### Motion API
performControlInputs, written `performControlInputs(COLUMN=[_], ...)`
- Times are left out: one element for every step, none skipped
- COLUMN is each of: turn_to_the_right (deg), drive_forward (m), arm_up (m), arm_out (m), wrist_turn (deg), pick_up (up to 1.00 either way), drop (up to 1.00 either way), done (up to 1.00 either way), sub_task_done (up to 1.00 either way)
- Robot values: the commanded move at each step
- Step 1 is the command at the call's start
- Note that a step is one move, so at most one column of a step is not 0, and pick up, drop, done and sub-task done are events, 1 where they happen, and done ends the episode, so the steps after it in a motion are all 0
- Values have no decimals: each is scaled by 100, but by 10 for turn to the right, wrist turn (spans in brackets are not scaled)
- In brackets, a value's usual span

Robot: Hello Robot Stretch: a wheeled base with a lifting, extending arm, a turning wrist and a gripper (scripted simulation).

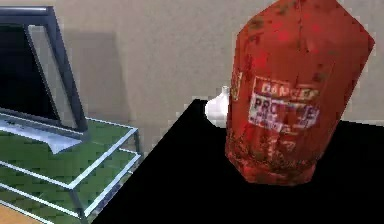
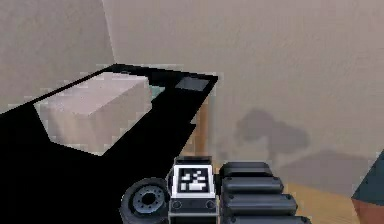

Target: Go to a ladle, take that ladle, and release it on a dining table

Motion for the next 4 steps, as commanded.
performControlInputs(turn_to_the_right=[450, 450, 240, -450], drive_forward=[0, 0, 0, 0], arm_up=[0, 0, 0, 0], arm_out=[0, 0, 0, 0], wrist_turn=[0, 0, 0, 0], pick_up=[0, 0, 0, 0], drop=[0, 0, 0, 0], done=[0, 0, 0, 0], sub_task_done=[0, 0, 0, 0])
